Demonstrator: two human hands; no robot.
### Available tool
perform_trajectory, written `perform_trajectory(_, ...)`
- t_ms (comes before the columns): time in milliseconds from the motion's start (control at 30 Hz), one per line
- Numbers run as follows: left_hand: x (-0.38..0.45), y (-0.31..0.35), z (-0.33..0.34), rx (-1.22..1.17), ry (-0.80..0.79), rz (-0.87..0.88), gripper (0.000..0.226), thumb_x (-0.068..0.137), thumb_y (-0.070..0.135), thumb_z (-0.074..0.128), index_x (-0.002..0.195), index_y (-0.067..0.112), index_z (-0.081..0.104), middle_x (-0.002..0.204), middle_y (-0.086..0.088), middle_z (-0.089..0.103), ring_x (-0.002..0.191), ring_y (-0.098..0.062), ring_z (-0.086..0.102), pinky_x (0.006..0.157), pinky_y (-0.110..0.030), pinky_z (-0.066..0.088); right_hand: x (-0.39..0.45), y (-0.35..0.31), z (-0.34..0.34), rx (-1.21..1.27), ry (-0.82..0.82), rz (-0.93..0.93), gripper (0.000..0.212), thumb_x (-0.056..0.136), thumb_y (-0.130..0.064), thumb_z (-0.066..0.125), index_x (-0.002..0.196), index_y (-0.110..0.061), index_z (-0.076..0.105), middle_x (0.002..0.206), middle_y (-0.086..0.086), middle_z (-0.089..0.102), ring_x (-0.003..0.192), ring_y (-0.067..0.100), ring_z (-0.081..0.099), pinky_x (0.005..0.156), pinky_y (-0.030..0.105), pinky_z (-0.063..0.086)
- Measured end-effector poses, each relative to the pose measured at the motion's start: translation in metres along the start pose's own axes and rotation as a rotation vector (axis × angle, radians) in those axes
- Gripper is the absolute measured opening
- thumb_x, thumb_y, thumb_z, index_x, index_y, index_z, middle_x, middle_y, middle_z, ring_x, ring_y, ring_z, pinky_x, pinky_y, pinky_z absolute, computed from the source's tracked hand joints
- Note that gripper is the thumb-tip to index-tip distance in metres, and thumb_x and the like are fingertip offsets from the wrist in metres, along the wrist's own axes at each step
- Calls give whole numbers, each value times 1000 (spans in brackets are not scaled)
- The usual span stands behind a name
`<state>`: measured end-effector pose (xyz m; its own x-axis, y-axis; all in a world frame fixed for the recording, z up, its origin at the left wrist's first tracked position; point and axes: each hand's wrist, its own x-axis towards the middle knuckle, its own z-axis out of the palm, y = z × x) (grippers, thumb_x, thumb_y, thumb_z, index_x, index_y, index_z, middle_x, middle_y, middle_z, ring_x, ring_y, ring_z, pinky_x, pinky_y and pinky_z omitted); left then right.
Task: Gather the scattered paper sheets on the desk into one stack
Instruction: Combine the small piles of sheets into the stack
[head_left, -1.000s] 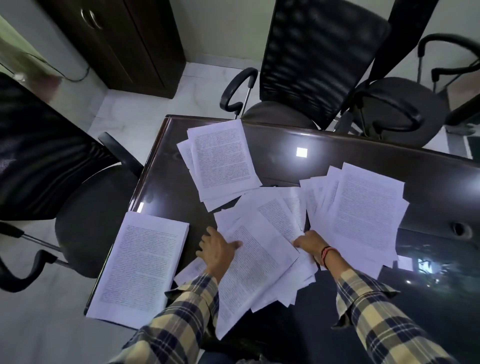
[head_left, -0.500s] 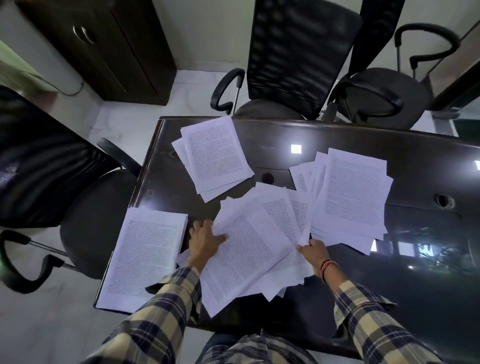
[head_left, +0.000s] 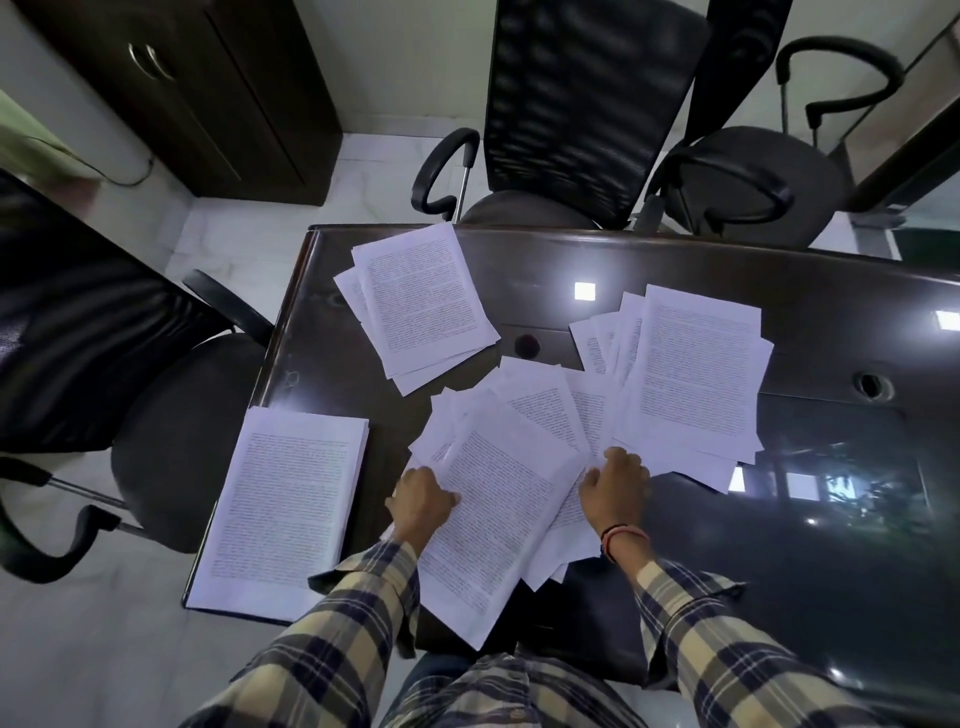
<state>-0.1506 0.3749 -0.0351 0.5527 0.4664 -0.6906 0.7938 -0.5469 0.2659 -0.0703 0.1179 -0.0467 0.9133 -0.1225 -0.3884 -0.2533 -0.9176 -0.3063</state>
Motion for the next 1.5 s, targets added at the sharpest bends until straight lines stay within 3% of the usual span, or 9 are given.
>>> perform_trajectory(267, 3, -8, -9, -867, -129, -112, 27, 93, 21, 76, 107, -2, 68, 114, -19, 74, 93, -33, 73, 84, -44, 61, 9, -14, 0, 508, -248, 95, 41, 97, -29, 66, 126, -3, 55, 109, 13, 65, 101, 29, 61, 88, 35, 48)
perform_trajectory(433, -11, 7, 0, -980, -195, -152, 36, 91, 38, 77, 102, 4, 70, 101, -11, 77, 88, -31, 76, 66, -34, 60, 13, -13, 1, 747, -465, 118, 25, 92, -29, 75, 106, -8, 71, 106, 8, 75, 95, 26, 72, 74, 32, 56)
perform_trajectory(533, -15, 14, 7, -971, -205, -154, 33, 95, 36, 73, 98, 3, 72, 97, -10, 77, 85, -28, 75, 62, -31, 60, 18, -10, 2, 737, -436, 114, 20, 93, -11, 72, 110, -1, 74, 110, 13, 74, 101, 30, 70, 80, 32, 55)
perform_trajectory(700, -13, 22, 18, -1048, -109, -202, 10, 98, 9, 67, 100, 0, 70, 108, -17, 76, 94, -35, 75, 87, -51, 62, 30, -6, -1, 625, -417, 145, 36, 89, -15, 76, 122, -5, 64, 115, 13, 71, 106, 33, 69, 94, 45, 57)
perform_trajectory(800, -19, 33, 20, -1060, -100, -212, 9, 100, 11, 63, 100, 3, 68, 107, -11, 75, 94, -29, 73, 84, -43, 62, 35, -10, -9, 606, -395, 124, 45, 89, -14, 77, 128, -6, 56, 119, 11, 65, 105, 30, 65, 86, 37, 54)
perform_trajectory(900, -23, 44, 22, -769, 21, -167, 11, 100, 19, 65, 104, 10, 63, 109, -8, 69, 86, -16, 65, 74, -29, 54, 41, -10, -14, 437, -325, 50, 46, 92, -13, 74, 131, -5, 52, 119, 10, 60, 105, 27, 60, 85, 32, 49)
perform_trajectory(1033, -27, 56, 25, -544, 102, -175, 45, 99, 20, 66, 139, 8, 50, 143, -11, 50, 120, -31, 58, 95, -37, 54, 45, -11, -11, 119, -281, -32, 54, 87, -23, 77, 131, -5, 53, 130, 18, 56, 120, 39, 56, 100, 44, 48)
perform_trajectory(1333, -27, 63, 34, -698, -8, -251, 29, 97, 23, 69, 116, 4, 60, 105, -9, 64, 78, -16, 59, 56, -23, 42, 38, -17, -3, 315, -409, 68, 42, 87, -24, 79, 119, -2, 61, 117, 14, 66, 107, 35, 63, 92, 43, 55)
perform_trajectory(1500, -37, 58, 27, -552, 184, -419, 57, 97, 26, 66, 142, 1, 41, 146, -17, 36, 129, -35, 43, 101, -45, 48, 52, -11, 1, 86, -417, -87, 37, 89, -39, 71, 118, -16, 68, 120, 12, 66, 114, 37, 60, 95, 51, 54)
